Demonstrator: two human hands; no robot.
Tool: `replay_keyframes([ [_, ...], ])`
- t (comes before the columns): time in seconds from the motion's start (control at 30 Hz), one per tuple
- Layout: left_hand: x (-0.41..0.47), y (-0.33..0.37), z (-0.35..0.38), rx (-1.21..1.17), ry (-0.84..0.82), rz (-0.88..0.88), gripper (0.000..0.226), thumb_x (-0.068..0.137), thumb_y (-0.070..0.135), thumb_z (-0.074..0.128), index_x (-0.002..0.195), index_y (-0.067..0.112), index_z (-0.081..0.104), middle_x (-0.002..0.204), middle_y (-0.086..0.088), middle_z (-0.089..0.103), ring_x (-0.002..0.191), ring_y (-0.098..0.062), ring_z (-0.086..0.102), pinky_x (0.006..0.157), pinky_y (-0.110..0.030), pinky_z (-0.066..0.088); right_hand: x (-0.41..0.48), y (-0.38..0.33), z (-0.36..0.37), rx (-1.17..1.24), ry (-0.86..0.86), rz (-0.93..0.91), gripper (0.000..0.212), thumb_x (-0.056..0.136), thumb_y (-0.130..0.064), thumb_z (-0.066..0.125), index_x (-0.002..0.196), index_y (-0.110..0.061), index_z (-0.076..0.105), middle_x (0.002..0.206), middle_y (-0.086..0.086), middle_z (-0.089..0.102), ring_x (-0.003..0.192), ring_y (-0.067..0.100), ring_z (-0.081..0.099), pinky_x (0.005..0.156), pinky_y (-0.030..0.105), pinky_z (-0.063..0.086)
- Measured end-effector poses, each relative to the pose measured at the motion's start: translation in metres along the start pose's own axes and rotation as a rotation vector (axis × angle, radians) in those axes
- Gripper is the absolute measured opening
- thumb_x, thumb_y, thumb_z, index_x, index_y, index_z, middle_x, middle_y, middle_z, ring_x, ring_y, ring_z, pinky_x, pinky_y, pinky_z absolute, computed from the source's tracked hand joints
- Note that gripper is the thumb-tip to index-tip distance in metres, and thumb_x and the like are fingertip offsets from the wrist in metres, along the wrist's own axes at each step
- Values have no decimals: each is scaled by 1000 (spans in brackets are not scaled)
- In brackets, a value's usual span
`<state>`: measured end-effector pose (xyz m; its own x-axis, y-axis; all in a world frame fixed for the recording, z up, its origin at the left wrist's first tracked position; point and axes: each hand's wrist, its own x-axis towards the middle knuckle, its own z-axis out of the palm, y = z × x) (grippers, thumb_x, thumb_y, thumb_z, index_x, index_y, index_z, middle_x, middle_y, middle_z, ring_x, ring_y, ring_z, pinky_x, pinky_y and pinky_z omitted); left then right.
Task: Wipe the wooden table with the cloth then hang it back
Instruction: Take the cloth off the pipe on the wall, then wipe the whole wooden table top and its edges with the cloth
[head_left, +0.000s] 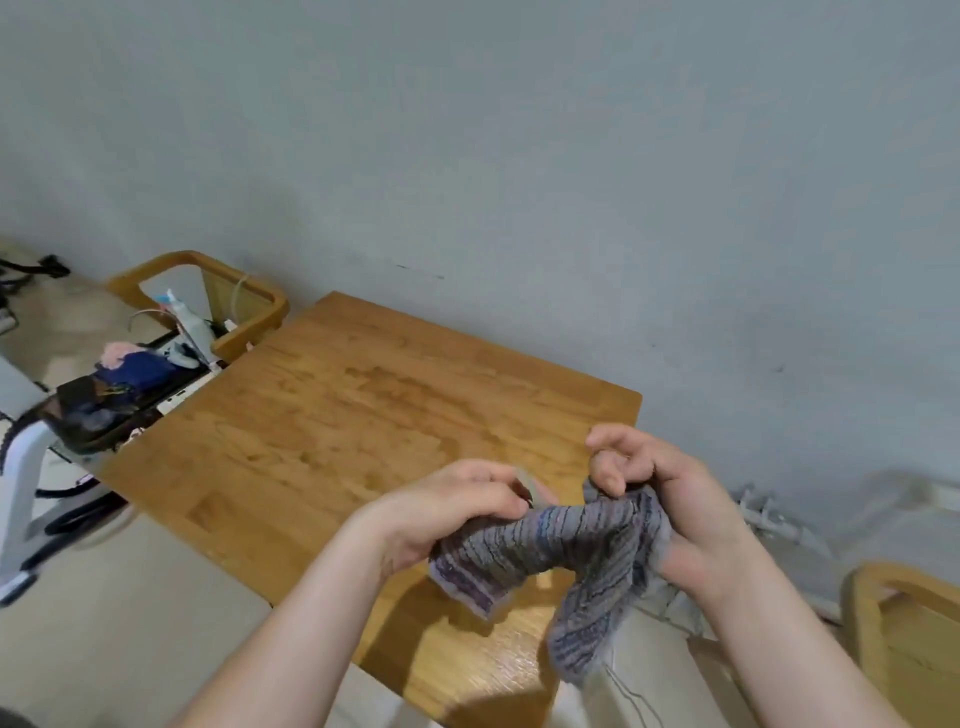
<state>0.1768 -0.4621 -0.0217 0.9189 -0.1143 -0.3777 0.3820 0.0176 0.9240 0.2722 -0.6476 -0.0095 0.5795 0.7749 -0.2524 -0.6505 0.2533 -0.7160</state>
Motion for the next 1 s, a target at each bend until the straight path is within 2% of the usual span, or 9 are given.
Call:
replay_keyframes([
  [0.13,-10,-5,-17,121,22,20,34,77,29,73,84,-4,68,80,-17,64,71,-25,57,70,-35,44,10,13,0,-154,-175,115,60,71,-17,75,128,-19,60,89,10,58,74,24,52,71,38,48],
  [0.2,-15,-2,-25,75,20,67,34,82,30,72,73,-2,64,69,-13,62,61,-21,55,61,-29,43,6,12,1,-563,-218,163,77,74,-17,77,141,-38,46,113,6,61,102,25,60,96,40,46],
  [0.27,-18,-2,-33,22,-2,95,34,87,31,66,70,3,60,61,-5,60,54,-16,53,54,-24,41,3,10,8,-986,-289,188,75,80,-19,78,140,-47,42,129,-12,59,122,2,53,106,24,41],
  [0.43,-19,-20,-36,60,-137,64,21,85,21,70,65,17,66,62,8,63,57,-5,58,57,-15,46,3,18,6,-1150,-394,272,29,97,-16,58,124,-15,65,120,2,70,114,22,64,103,44,47],
  [0.5,-21,-35,-38,89,-148,-2,11,77,14,78,81,9,70,80,-9,71,75,-19,68,71,-29,55,3,22,-5,-1149,-333,276,26,96,-18,58,120,-13,68,116,8,71,112,30,65,101,49,48],
  [0.57,-21,-54,-44,55,-94,-40,32,73,11,79,98,-3,63,100,-23,68,90,-31,67,85,-43,55,4,26,-16,-1114,-245,252,28,91,-21,61,115,-10,70,109,12,73,106,30,67,97,45,51],
  [0.7,-18,-79,-50,-143,218,-24,28,70,22,78,96,14,70,99,-9,70,91,-24,66,90,-39,50,14,43,-30,-948,122,137,27,86,-21,67,109,-8,70,84,14,73,67,19,68,63,30,57],
  [0.8,-17,-85,-46,-76,365,42,11,71,34,73,74,23,74,82,0,73,77,-14,67,74,-28,49,19,57,-32,-861,287,-21,14,93,-15,60,93,-11,74,65,-1,69,52,9,59,45,18,46],
  [1.0,-23,-117,-27,93,519,-6,56,83,48,67,65,-4,54,68,-9,43,60,-20,44,56,-23,32,29,88,-52,-836,365,-38,24,96,-19,59,78,-10,73,67,0,67,61,10,59,57,22,48],
])
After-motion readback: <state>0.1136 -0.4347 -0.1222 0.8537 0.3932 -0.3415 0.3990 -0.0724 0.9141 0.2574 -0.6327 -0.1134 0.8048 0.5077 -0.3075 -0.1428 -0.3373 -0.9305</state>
